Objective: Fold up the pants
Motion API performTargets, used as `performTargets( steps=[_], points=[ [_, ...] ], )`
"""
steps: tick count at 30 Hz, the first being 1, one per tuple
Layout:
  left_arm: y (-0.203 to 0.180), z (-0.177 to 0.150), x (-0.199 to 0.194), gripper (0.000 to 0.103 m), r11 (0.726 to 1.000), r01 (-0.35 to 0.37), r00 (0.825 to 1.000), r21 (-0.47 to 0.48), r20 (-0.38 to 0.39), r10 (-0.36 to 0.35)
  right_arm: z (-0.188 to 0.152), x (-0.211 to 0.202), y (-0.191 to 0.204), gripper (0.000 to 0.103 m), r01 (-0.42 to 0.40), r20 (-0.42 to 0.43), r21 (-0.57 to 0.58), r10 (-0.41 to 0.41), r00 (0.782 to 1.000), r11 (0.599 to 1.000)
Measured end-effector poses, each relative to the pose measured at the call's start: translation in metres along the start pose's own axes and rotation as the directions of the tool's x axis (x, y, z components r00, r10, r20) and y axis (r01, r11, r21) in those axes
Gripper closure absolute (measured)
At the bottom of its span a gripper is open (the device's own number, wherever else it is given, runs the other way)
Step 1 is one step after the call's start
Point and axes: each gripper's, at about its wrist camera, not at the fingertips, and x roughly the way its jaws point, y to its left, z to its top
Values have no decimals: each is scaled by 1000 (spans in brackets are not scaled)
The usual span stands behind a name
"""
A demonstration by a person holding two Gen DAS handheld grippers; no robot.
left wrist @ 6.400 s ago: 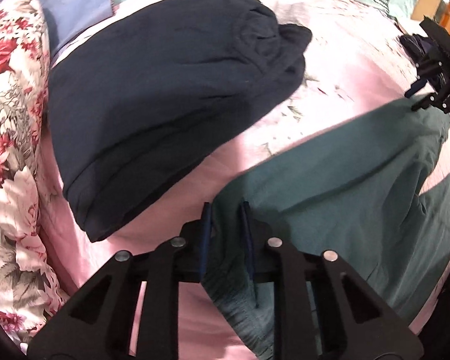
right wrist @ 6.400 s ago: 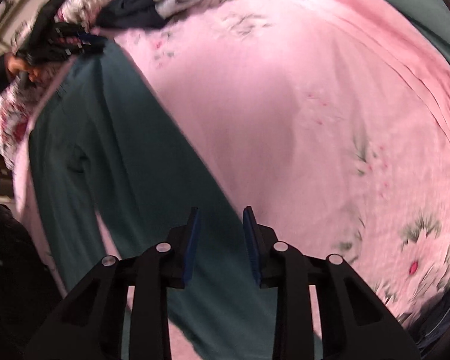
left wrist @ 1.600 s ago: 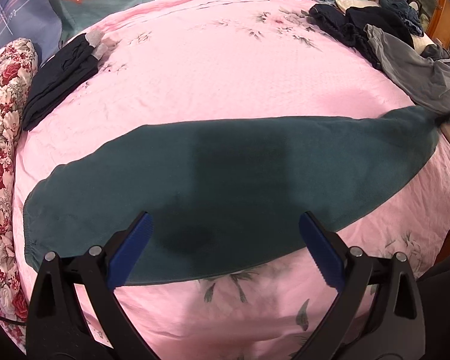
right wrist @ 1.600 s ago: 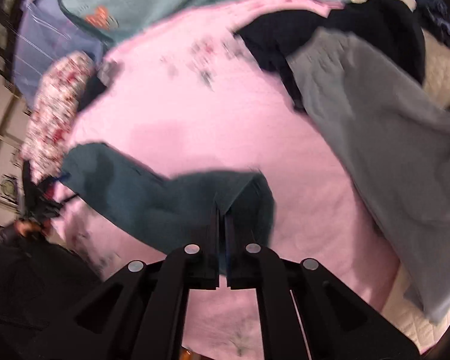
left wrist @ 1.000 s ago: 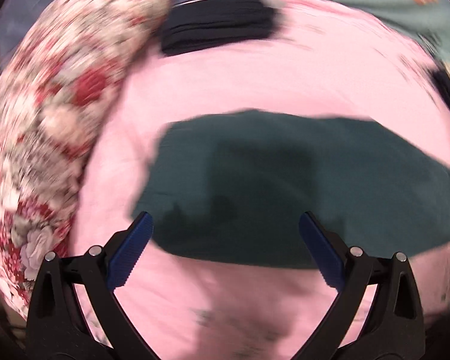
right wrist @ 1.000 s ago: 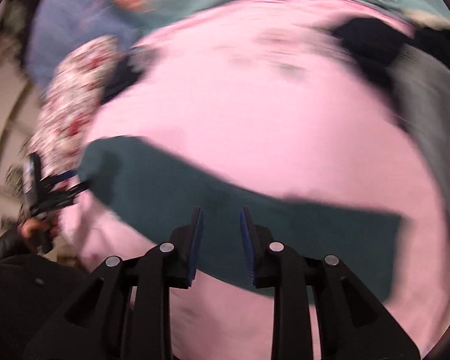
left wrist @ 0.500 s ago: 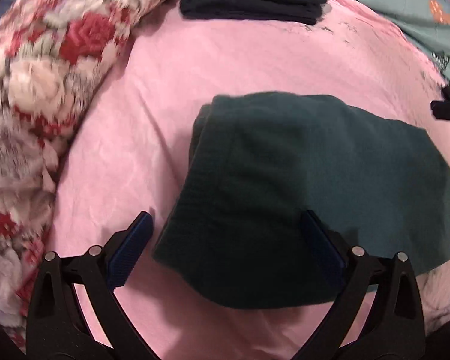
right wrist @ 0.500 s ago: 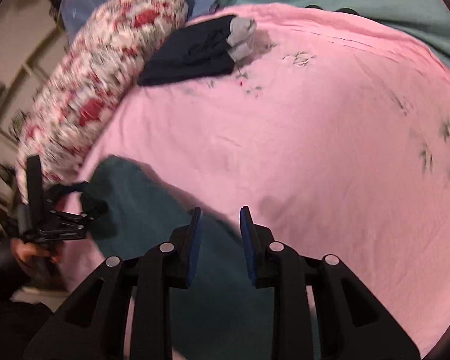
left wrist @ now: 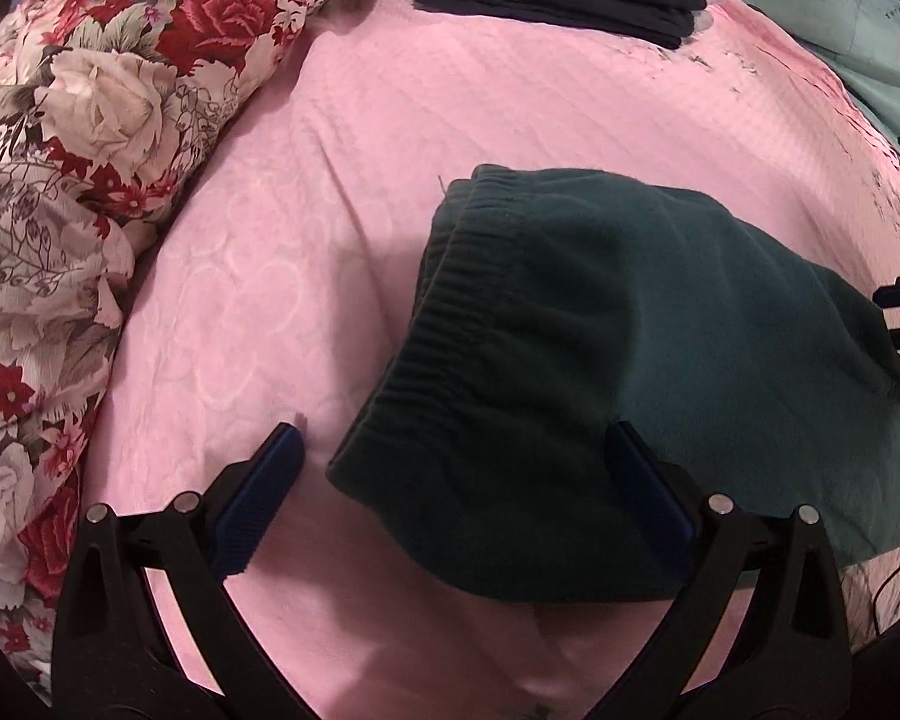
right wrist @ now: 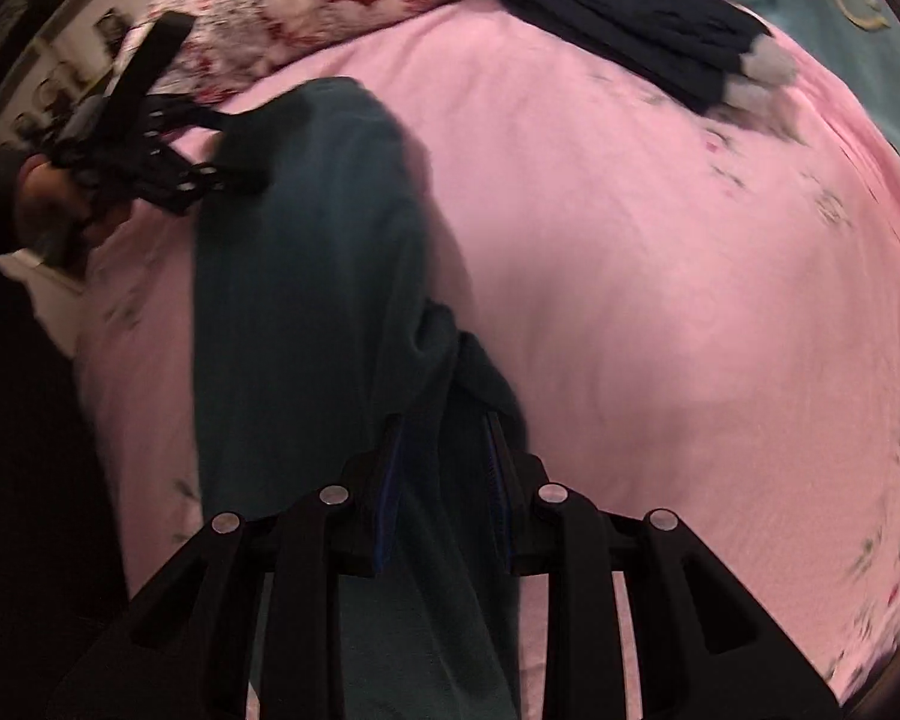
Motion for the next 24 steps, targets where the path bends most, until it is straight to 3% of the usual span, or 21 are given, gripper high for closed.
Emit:
performTargets(
  steps=[4,9,13,18,24],
  points=[
    [-2,5,3,2,1000,-8,1000,-10,-24,8,4,2,4,77,74,50,-126,-68,996,989],
    [-3,10,6,2,1000,-12,999,-10,-47,12,8,11,-4,77,50,44,-268,-40,998,962],
    [-4,13,9,2,1000,-18,998,-23,-53,17,3,-3,-26,77,51,54,-254,-39,998,966],
    [-5,17,10,2,999,-33,997,-31,-71,30,-3,8,-15,77,54,67,-348,-32,997,936],
    [-7,20,9,2,998,-50,996,-35,-80,47,-13,18,0,77,106,76,-534,-78,994,839]
  ],
)
